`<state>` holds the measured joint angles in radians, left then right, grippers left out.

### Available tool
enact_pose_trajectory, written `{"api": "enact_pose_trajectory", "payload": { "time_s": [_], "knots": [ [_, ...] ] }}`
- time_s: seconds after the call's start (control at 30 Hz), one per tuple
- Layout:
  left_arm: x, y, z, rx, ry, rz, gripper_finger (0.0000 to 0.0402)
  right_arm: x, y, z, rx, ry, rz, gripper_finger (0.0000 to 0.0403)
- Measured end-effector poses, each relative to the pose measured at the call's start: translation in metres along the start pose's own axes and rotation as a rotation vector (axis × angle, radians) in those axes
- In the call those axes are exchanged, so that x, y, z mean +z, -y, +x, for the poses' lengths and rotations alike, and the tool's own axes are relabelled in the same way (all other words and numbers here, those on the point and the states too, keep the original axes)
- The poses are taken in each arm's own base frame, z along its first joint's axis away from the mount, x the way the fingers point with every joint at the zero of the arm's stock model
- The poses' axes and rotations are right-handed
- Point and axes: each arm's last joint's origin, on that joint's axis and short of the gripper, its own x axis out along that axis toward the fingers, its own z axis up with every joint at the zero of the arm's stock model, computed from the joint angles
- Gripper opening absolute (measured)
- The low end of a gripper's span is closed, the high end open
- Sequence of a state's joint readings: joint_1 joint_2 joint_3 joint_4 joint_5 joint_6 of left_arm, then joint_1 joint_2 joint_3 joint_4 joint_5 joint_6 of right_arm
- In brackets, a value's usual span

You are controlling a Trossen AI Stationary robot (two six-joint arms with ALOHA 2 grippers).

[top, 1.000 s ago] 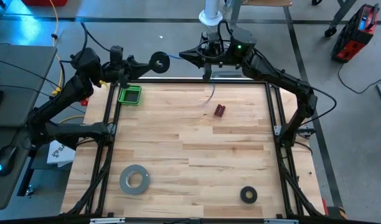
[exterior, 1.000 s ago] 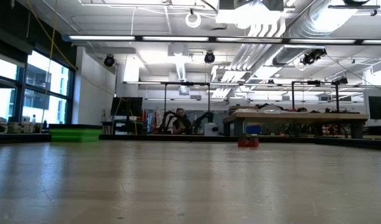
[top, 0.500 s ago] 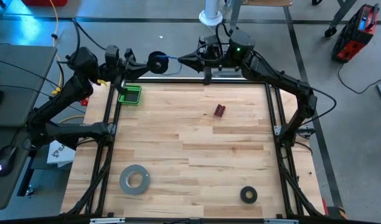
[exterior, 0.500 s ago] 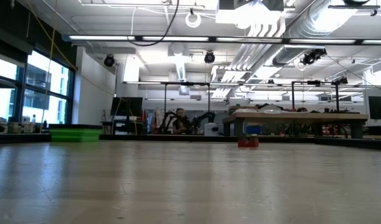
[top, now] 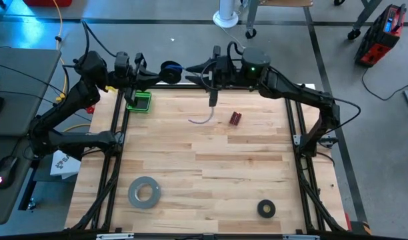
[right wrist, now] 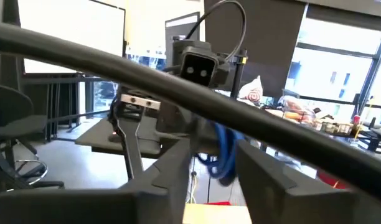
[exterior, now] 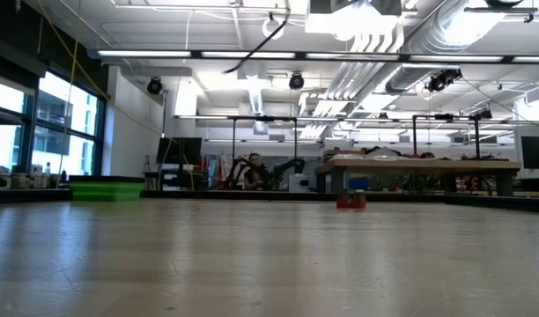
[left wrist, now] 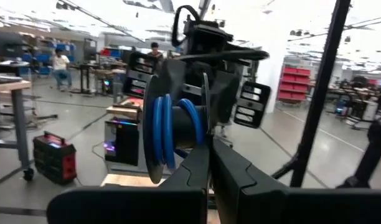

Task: Coil cords
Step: Coil the blue wire onto the spool

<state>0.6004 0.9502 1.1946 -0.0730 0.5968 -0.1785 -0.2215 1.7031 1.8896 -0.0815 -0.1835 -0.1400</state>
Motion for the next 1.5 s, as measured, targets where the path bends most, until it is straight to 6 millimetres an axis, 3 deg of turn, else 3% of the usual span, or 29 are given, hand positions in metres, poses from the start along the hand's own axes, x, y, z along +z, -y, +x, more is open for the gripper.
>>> {"api": "enact_pose_trajectory", "payload": {
  "time_s": [0.17, 0.47, 0.93, 1.03, 1.23, 1.5],
  "knots": [
    [-0.002, 0.005, 0.003, -0.010, -0.006, -0.009, 0.0000, 0.000, 0.000, -0.002, 0.004, -0.023, 0.003, 0.0145],
    [-0.003, 0.006, 0.007, 0.013, -0.004, 0.018, 0.0000, -0.009, 0.000, 0.000, -0.015, -0.096, -0.002, 0.0123],
    [-0.002, 0.006, 0.009, 0.007, 0.012, 0.026, 0.0000, -0.011, 0.001, -0.001, -0.062, -0.127, -0.031, 0.0121],
    [-0.002, 0.006, 0.009, 0.011, 0.013, 0.026, 0.0000, -0.015, 0.001, 0.001, -0.058, -0.141, -0.024, 0.0104],
    [-0.002, 0.006, 0.009, 0.013, 0.012, 0.019, 0.0000, -0.022, 0.002, 0.007, -0.084, -0.163, -0.031, 0.0010],
    [-0.002, 0.005, 0.009, 0.042, 0.017, 0.018, 0.0000, -0.021, -0.001, 0.008, -0.074, -0.145, 0.000, 0.0005]
  ]
}}
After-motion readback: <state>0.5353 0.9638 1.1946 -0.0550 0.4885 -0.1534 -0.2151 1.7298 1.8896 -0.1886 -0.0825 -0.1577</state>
